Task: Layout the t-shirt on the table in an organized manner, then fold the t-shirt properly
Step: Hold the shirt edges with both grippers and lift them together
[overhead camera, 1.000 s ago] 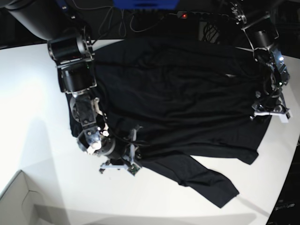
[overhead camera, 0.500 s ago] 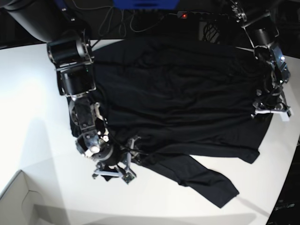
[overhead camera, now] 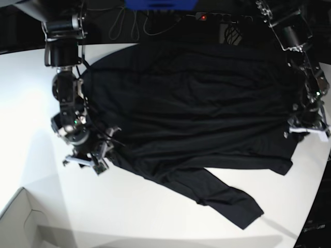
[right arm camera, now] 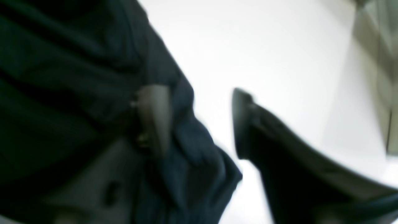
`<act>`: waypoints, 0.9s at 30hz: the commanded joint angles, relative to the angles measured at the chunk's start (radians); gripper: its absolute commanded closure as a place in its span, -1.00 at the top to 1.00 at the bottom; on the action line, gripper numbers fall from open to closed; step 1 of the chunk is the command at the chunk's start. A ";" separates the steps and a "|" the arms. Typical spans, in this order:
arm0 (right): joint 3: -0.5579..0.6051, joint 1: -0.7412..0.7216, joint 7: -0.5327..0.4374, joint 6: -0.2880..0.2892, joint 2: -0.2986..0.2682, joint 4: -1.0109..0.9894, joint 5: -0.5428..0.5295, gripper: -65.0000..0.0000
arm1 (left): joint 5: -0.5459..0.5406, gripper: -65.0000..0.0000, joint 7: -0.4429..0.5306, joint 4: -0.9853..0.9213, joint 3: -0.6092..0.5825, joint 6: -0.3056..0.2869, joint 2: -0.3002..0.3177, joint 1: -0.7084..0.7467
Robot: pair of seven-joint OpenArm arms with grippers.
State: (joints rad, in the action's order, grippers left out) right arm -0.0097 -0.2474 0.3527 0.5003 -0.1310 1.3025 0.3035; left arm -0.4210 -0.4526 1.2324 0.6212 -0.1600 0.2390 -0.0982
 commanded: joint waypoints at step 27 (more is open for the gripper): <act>-0.028 0.012 -0.024 -0.004 -0.006 -0.030 -0.007 -0.74 | 0.003 -0.42 0.395 -0.764 -0.349 0.000 0.105 -0.460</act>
State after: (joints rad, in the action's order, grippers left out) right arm -0.0364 -0.2131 0.3523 0.4999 -0.1318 1.2583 0.3073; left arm -0.4149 -0.0502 0.4545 0.2729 -0.1612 0.3229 -0.5117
